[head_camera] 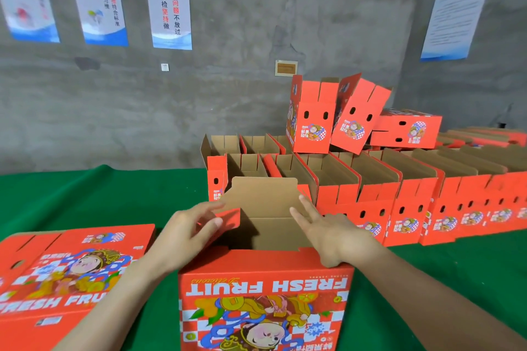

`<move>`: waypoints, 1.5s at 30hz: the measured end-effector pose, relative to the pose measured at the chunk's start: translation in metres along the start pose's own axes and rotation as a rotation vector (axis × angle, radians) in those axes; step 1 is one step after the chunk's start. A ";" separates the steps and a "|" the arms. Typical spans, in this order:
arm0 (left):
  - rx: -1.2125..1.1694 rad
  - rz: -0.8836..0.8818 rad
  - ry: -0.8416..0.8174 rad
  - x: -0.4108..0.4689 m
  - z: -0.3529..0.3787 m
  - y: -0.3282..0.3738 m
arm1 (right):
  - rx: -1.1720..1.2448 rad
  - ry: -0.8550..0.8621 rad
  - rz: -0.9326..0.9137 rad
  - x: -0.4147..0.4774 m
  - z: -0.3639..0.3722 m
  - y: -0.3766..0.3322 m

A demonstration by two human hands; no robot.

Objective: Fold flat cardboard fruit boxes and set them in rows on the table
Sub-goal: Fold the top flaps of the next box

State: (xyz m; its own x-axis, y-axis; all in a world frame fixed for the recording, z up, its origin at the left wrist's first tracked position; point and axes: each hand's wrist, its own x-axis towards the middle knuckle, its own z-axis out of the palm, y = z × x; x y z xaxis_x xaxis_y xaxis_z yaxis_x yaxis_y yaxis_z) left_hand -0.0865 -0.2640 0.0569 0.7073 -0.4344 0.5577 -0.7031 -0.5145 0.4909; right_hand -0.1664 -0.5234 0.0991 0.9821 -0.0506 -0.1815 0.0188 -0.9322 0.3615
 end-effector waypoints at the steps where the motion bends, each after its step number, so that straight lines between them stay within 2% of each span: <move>1: 0.015 -0.015 -0.013 0.001 0.004 -0.001 | -0.020 -0.013 -0.002 0.002 -0.002 -0.002; 4: 0.126 -0.101 -0.079 0.009 0.014 -0.004 | -0.060 0.008 -0.023 0.005 -0.001 -0.008; 7: 0.375 -0.149 -0.290 0.024 0.018 -0.006 | -0.015 0.099 -0.030 0.006 0.013 -0.006; 9: 0.279 -0.222 -0.412 0.034 0.019 -0.006 | 0.070 0.189 -0.076 0.003 0.021 -0.002; 11: 0.222 -0.267 -0.459 0.040 0.022 -0.011 | 0.251 0.348 -0.187 -0.001 0.034 0.004; 13: 0.244 -0.263 -0.438 0.041 0.024 -0.017 | 0.456 0.509 -0.305 -0.005 0.048 0.009; 15: 0.119 -0.205 -0.379 0.039 0.026 -0.021 | 0.679 0.618 -0.339 -0.006 0.060 0.012; 19: -0.149 -0.120 -0.173 0.035 0.026 -0.025 | 1.114 0.701 -0.161 0.001 0.072 0.010; 22: -0.193 -0.113 -0.097 0.030 0.024 -0.028 | 1.260 0.750 -0.021 0.004 0.072 0.007; 26: -0.407 -0.285 -0.226 0.031 0.018 -0.022 | 1.241 0.680 0.050 0.007 0.063 0.010; 30: -0.166 -0.269 -0.422 0.038 0.019 -0.022 | 1.144 0.349 0.086 0.018 0.049 0.017; 32: -0.052 -0.296 -0.468 0.038 0.021 -0.020 | 1.059 0.257 0.091 0.023 0.048 0.016; 35: 0.016 -0.335 -0.474 0.037 0.023 -0.018 | 0.976 0.247 0.113 0.028 0.049 0.013; 38: 0.069 -0.285 -0.477 0.036 0.028 -0.015 | 0.881 0.248 0.127 0.029 0.050 0.011; 45: 0.250 -0.281 -0.397 0.033 0.035 -0.014 | 0.785 0.246 0.155 0.026 0.049 0.004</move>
State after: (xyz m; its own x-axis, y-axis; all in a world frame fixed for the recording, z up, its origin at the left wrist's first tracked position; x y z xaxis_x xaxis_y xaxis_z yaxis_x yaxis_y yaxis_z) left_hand -0.0508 -0.2964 0.0447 0.8730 -0.4754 0.1087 -0.4781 -0.7903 0.3831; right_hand -0.1501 -0.5464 0.0510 0.9775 -0.2036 0.0551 -0.1663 -0.9046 -0.3926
